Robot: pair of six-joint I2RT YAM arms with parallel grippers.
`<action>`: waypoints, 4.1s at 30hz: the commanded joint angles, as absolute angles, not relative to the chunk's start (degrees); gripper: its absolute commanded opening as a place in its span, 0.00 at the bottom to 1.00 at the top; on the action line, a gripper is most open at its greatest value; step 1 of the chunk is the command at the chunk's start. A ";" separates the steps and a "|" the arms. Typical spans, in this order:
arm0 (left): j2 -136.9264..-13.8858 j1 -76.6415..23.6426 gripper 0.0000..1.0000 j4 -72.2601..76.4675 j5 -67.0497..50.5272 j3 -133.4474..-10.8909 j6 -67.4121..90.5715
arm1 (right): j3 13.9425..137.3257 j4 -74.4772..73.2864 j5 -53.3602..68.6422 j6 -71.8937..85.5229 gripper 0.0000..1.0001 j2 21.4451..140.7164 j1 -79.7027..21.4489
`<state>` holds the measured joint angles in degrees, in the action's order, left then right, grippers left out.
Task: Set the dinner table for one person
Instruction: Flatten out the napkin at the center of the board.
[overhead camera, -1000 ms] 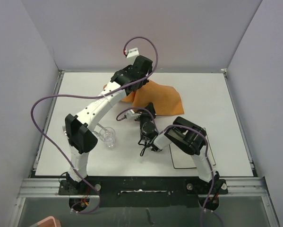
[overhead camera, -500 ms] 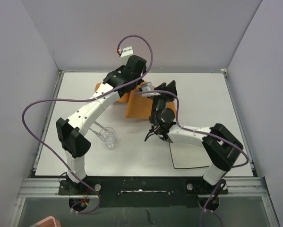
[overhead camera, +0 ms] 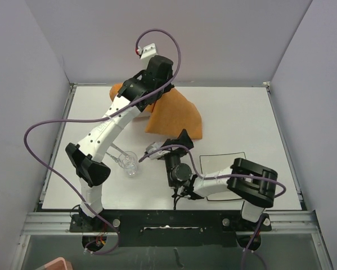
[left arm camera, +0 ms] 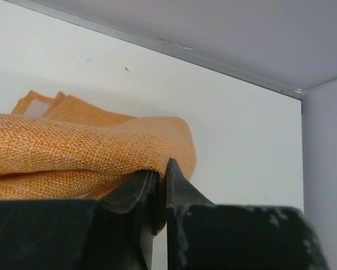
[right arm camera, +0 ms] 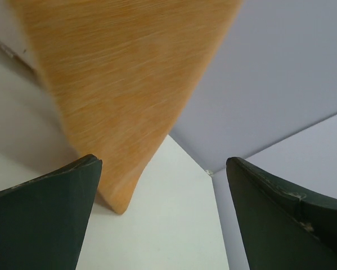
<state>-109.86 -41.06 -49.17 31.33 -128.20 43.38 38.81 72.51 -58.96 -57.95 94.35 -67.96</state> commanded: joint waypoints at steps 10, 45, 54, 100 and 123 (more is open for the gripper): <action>-113.54 -43.46 0.00 -47.94 27.62 -139.02 50.72 | 42.58 85.70 -58.45 -61.99 0.99 107.88 -69.75; -107.26 -46.34 0.00 -49.61 31.34 -136.19 48.58 | 48.17 85.96 -60.09 -61.36 0.00 98.57 -48.45; -100.90 -45.49 0.00 -47.53 37.35 -125.51 40.06 | 55.14 81.89 -58.31 -68.18 0.00 84.42 -44.25; -73.21 -38.95 0.72 -12.45 -15.76 -75.28 23.07 | 80.84 -3.21 -37.28 -25.53 0.00 62.87 -42.89; -72.17 -33.52 0.73 -16.93 -38.34 -72.39 10.95 | 86.86 -6.66 -35.02 -23.47 0.00 63.72 -42.54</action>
<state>-73.52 -33.82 -13.50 -32.91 -71.96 19.00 80.40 -12.38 -36.53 -24.75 65.89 -42.76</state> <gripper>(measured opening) 0.731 0.089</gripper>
